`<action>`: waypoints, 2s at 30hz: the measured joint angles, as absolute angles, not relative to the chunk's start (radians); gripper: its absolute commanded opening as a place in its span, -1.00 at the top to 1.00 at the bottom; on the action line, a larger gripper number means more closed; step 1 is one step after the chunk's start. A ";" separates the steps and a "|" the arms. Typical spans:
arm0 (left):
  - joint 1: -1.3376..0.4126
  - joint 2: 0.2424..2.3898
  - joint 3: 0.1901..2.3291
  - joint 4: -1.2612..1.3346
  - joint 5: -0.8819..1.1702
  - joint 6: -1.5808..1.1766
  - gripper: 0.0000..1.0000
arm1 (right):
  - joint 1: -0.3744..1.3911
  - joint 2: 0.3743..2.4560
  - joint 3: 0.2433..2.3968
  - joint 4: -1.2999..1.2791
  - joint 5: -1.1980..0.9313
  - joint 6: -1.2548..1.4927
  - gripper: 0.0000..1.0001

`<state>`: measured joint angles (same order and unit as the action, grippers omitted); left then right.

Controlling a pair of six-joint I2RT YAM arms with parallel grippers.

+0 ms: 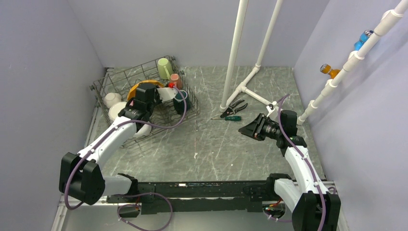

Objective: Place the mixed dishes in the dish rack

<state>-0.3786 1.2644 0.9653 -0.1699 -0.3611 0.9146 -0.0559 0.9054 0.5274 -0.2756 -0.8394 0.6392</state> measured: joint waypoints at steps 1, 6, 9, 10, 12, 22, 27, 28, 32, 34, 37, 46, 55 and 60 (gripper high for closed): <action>-0.378 1.268 0.965 -0.167 -0.361 0.915 1.00 | -0.056 0.905 0.527 -0.276 -0.839 0.639 0.35; -0.375 1.299 0.965 -0.163 -0.356 0.911 1.00 | -0.056 0.905 0.527 -0.276 -0.839 0.639 0.35; -0.374 1.312 0.965 -0.165 -0.349 0.909 1.00 | -0.056 0.905 0.525 -0.276 -0.839 0.639 0.35; -0.374 1.314 0.965 -0.166 -0.346 0.906 1.00 | -0.056 0.905 0.524 -0.276 -0.839 0.639 0.35; -0.374 1.318 0.965 -0.166 -0.341 0.902 1.00 | -0.056 0.906 0.523 -0.276 -0.839 0.639 0.35; -0.366 1.358 0.965 -0.194 -0.311 0.893 1.00 | -0.056 0.907 0.520 -0.275 -0.839 0.641 0.35; -0.350 1.364 0.966 -0.199 -0.291 0.889 1.00 | -0.056 0.909 0.518 -0.273 -0.839 0.647 0.35; -0.347 1.364 0.966 -0.199 -0.287 0.888 1.00 | -0.056 0.909 0.516 -0.270 -0.839 0.648 0.35; -0.334 1.364 0.966 -0.192 -0.262 0.884 1.00 | -0.056 0.909 0.514 -0.266 -0.839 0.651 0.35; -0.329 1.364 0.966 -0.184 -0.246 0.881 1.00 | -0.056 0.909 0.514 -0.262 -0.839 0.651 0.35; -0.326 1.364 0.966 -0.176 -0.224 0.881 1.00 | -0.056 0.911 0.514 -0.260 -0.839 0.652 0.35; -0.324 1.407 1.012 -0.189 -0.194 0.886 1.00 | -0.056 0.918 0.514 -0.260 -0.839 0.655 0.35; -0.324 1.428 1.021 -0.191 -0.189 0.895 0.75 | -0.056 0.924 0.514 -0.260 -0.839 0.655 0.35; -0.324 1.444 1.021 -0.190 -0.198 0.896 0.39 | -0.056 0.924 0.514 -0.260 -0.839 0.658 0.35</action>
<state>-0.3241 1.4441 1.0210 -0.1898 -0.1978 0.8955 -0.0559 0.9241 0.5144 -0.2600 -0.8394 0.6579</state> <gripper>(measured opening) 0.263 0.324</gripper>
